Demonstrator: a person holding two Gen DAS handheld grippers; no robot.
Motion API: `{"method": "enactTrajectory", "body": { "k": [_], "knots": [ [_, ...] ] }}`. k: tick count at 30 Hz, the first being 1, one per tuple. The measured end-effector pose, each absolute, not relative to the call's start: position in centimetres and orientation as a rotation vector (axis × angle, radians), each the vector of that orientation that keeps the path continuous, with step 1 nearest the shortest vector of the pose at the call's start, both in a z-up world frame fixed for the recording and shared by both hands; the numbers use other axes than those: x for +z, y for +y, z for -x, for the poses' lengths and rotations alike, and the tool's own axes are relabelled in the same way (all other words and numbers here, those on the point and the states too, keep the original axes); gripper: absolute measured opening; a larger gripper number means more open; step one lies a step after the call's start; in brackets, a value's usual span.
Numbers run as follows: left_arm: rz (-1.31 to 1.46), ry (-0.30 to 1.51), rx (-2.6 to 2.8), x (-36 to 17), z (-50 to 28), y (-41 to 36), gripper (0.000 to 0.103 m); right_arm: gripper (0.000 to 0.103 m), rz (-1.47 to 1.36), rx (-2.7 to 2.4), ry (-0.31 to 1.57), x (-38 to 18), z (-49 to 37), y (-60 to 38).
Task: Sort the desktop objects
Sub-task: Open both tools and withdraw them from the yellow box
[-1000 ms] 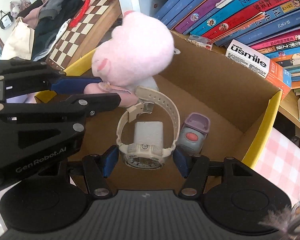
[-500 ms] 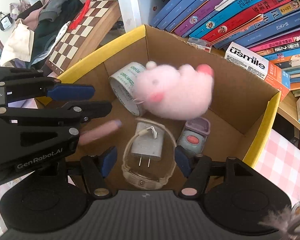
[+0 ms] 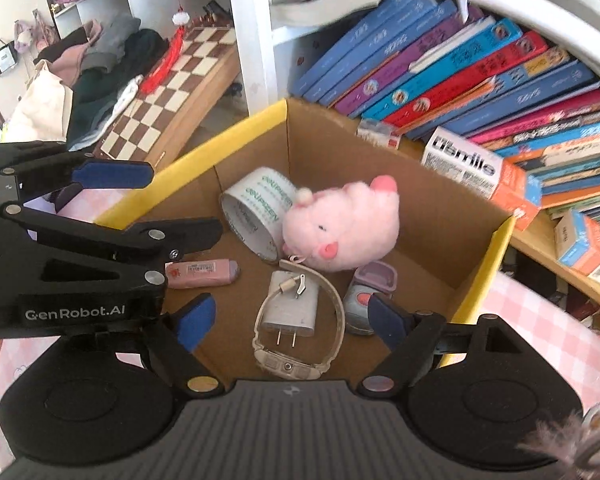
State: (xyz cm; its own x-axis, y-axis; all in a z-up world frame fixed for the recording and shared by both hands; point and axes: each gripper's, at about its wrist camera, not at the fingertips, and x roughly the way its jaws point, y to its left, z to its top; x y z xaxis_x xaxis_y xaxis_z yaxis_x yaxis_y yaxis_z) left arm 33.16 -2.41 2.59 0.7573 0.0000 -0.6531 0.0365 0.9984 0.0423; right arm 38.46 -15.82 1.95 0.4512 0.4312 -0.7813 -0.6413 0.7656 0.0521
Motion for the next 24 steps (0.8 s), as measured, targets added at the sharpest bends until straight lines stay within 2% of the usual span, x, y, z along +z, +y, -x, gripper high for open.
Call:
{"method": "enactTrajectory", "body": {
  "k": [16,24],
  "knots": [
    [-0.071,0.584,-0.102,6.6,-26.0,-1.8,0.082,0.086,0.268,0.533,0.731,6.6,-30.5,-17.6],
    [-0.147,0.558,-0.126,6.8,-20.9,-0.7,0.091,0.088,0.237,0.461,0.719,7.0,-25.2,-18.5]
  ]
}}
